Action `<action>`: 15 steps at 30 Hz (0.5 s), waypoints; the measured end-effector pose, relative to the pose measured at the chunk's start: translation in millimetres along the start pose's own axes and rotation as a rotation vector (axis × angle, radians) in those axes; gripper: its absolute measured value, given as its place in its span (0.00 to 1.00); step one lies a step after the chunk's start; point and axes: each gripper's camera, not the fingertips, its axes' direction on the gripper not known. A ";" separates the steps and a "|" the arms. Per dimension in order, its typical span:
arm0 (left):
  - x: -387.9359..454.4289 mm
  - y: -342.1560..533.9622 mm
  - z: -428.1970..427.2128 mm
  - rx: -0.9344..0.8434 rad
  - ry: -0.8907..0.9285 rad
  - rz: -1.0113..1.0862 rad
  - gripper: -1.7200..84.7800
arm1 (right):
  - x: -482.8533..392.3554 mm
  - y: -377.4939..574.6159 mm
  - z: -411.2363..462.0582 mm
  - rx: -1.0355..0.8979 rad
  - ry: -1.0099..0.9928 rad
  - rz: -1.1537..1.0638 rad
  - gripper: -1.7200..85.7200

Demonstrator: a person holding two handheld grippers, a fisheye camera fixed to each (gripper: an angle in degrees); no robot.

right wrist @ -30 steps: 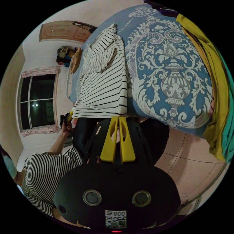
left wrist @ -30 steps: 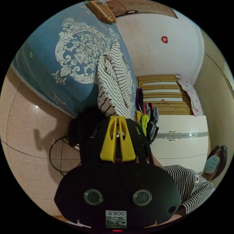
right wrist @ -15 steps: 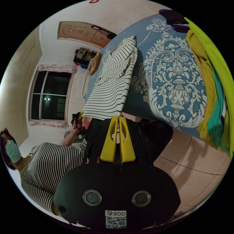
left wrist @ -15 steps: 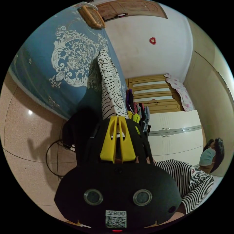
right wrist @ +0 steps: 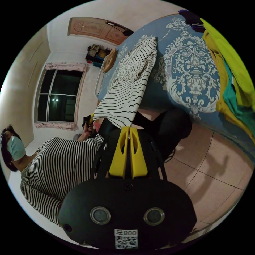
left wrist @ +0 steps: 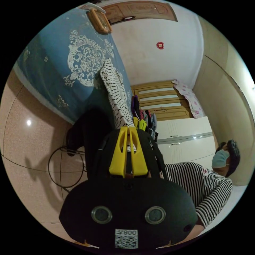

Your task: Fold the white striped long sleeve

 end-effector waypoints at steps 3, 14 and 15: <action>4.5 10.1 -10.1 -0.009 0.001 -0.011 0.03 | -1.7 12.1 -9.0 0.002 -0.008 0.013 0.02; 9.8 6.9 -14.0 0.010 0.062 -0.074 0.03 | 17.2 9.3 -19.4 0.025 -0.101 0.098 0.02; 11.0 4.1 -12.9 0.015 0.069 -0.073 0.03 | 20.8 1.8 -19.2 0.028 -0.110 0.106 0.02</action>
